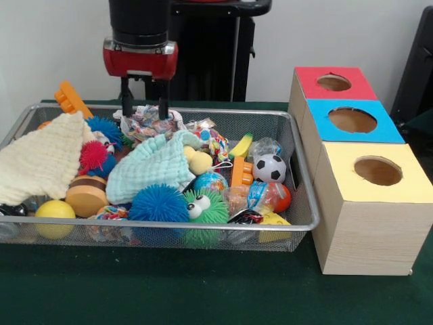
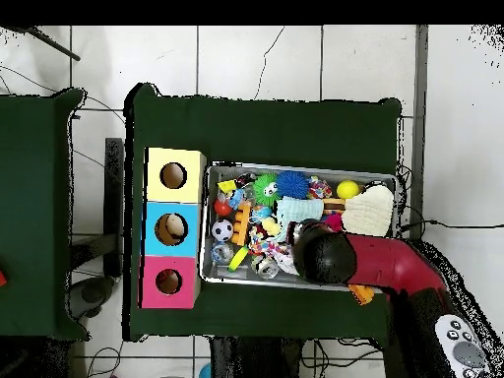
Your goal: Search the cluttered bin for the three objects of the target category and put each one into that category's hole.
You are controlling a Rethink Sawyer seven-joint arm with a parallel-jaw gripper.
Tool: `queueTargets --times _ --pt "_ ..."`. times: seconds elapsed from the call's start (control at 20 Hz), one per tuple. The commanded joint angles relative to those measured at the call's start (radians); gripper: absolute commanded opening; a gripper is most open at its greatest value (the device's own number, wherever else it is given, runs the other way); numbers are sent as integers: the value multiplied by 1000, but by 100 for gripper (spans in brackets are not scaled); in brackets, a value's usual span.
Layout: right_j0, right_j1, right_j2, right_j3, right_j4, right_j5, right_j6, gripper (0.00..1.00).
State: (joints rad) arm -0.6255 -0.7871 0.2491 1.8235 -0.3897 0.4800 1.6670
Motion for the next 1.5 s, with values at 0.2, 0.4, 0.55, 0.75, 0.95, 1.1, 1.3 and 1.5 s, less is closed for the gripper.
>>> queueTargets --times 0.2,0.4,0.55,0.75,0.95,1.1,1.3,1.5 --pt "38 -26 109 13 -49 113 -114 100" --pt "27 -10 146 27 -78 81 -158 100" --pt "-6 7 191 45 -112 46 -211 100" --pt "-48 21 251 66 -170 33 -279 100" --pt "-70 27 293 74 -229 25 -280 100" --pt "-92 32 323 76 -271 26 -291 100" --pt "-128 24 366 92 -327 35 -326 100" --pt "-147 17 399 108 -377 43 -350 100"
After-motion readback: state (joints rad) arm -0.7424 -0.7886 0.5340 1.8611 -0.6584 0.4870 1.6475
